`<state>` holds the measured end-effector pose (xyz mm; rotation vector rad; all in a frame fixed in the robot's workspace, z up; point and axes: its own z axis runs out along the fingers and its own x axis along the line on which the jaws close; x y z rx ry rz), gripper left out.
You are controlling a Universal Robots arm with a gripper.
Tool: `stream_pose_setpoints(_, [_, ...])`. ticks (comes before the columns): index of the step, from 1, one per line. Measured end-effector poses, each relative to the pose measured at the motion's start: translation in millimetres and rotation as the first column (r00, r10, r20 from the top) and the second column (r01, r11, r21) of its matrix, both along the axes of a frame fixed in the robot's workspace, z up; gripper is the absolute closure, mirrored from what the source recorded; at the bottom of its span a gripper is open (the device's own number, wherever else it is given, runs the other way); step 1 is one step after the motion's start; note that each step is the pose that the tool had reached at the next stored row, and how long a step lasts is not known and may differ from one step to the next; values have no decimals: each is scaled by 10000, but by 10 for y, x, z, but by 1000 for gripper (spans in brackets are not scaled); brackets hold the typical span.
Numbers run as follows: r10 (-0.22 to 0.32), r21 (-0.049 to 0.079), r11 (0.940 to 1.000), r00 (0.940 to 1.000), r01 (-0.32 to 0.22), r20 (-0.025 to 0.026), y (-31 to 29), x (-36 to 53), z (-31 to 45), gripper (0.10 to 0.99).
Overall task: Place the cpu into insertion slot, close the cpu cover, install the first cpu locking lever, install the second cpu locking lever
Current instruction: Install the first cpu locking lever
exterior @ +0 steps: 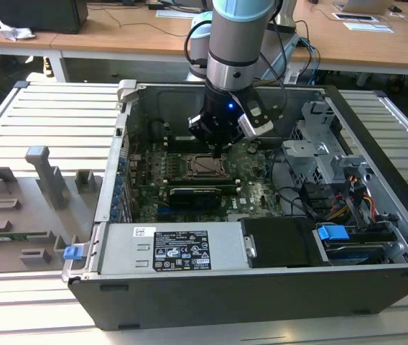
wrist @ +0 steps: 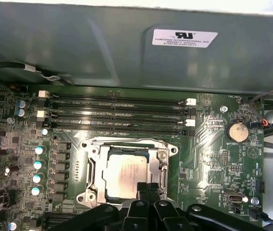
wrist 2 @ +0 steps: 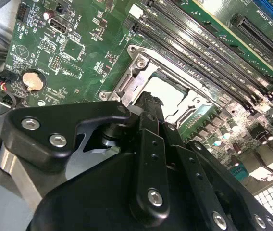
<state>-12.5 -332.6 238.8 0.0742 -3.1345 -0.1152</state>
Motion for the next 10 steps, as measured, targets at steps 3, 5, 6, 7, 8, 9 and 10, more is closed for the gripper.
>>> stream_pose_setpoints(3, [0, -5, 10000, 10000, 0, 0, 0, 0, 26, 980])
stream_pose_setpoints(5, [0, -7, 10000, 10000, 0, 0, 0, 0, 46, 980])
stream_pose_setpoints(6, [0, -7, 10000, 10000, 0, 1, 0, 0, 52, 980])
stream_pose_setpoints(7, [0, -7, 10000, 10000, 0, 0, 0, 0, 57, 980])
stream_pose_setpoints(8, [0, -8, 10000, 10000, 0, 0, 0, 0, 65, 980])
stream_pose_setpoints(9, [-1, -9, 10000, 10000, 1, 0, 0, 0, 72, 980])
stream_pose_setpoints(10, [0, -9, 10000, 10000, 0, 0, 0, 0, 75, 980])
